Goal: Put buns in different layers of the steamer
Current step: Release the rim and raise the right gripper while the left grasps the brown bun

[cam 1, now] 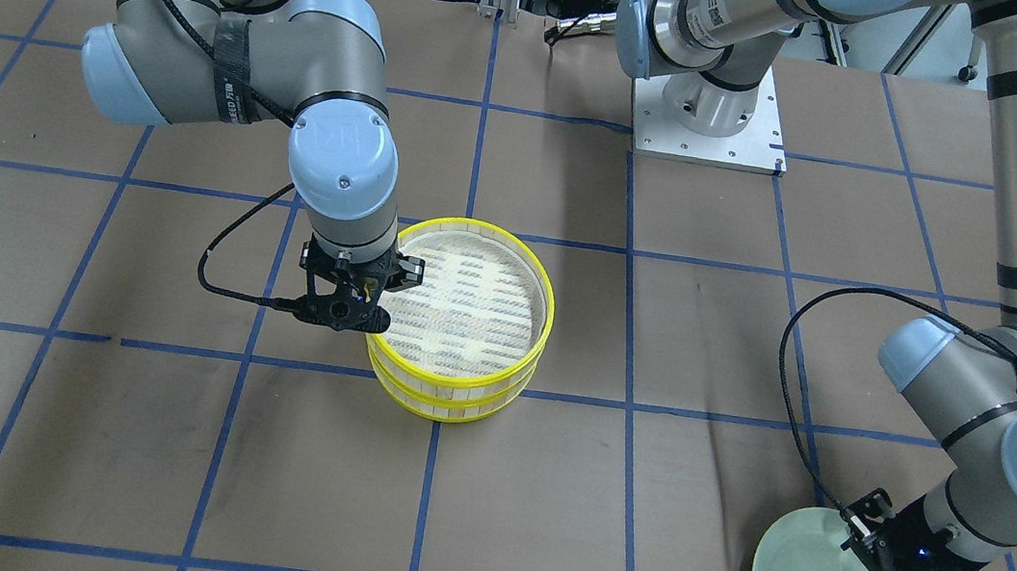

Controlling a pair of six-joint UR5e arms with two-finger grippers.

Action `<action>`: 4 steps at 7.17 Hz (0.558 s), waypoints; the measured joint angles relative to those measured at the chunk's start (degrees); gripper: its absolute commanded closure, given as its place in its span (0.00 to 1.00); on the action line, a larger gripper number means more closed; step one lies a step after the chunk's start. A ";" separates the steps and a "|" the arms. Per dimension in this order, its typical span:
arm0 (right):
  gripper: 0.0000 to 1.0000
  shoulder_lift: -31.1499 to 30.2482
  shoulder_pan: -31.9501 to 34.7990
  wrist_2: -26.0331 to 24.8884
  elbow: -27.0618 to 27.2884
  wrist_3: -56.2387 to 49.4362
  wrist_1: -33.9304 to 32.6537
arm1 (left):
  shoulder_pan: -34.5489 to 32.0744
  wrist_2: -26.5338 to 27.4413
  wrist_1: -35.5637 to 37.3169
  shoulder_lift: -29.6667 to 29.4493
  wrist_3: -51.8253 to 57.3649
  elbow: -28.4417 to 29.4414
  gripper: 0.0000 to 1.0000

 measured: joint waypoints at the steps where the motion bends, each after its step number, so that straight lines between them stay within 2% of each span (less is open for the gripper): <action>1: 0.00 -0.16 0.04 -1.20 0.01 -0.32 0.09 | 0.00 0.02 0.43 -0.54 0.10 0.04 0.46; 2: 0.00 -0.76 0.06 -2.74 -0.16 -0.57 0.21 | 0.00 0.02 1.10 -1.09 0.18 0.05 0.92; 3: 0.00 -2.33 -0.22 -3.54 -0.66 -0.87 0.23 | 0.00 0.38 1.70 -1.41 0.34 0.06 1.00; 4: 0.00 -5.40 -0.77 -3.55 -1.71 -1.37 1.01 | 0.00 1.38 1.96 -1.52 0.49 0.06 1.00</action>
